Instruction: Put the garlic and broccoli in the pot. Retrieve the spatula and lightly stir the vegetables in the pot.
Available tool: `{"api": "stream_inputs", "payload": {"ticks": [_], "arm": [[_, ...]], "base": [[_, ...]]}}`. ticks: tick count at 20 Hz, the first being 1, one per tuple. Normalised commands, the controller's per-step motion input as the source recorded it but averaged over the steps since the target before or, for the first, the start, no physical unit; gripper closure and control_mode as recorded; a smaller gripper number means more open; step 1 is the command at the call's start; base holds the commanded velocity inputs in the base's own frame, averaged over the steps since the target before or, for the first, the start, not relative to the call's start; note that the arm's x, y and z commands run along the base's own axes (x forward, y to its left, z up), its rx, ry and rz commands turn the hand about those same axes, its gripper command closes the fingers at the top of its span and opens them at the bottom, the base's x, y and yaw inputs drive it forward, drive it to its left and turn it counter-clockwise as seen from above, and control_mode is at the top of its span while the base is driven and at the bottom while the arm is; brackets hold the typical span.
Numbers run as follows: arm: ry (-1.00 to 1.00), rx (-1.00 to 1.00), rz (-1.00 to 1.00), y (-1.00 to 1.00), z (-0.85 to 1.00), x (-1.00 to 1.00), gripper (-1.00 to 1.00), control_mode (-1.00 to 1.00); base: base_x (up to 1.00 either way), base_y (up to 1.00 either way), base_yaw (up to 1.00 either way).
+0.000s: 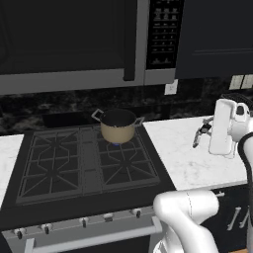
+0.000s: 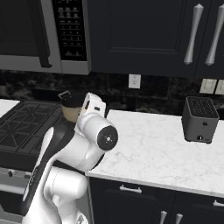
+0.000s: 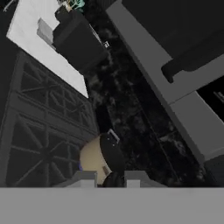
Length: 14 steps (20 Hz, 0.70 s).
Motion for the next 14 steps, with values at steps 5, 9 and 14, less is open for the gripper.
{"api": "stream_inputs", "payload": {"ticks": [5, 9, 14], "arm": [[-0.01, 0.49, -0.19, 0.50, 0.00, 0.00, 1.00, -1.00], [0.00, 0.46, -0.22, 0.46, -0.01, 0.00, 1.00, -1.00], [0.00, 0.36, -0.22, 0.71, -0.12, -0.07, 1.00, -1.00]], "base": [[0.00, 0.00, 0.00], [0.00, 0.00, 0.00], [0.00, 0.00, 0.00]]}}
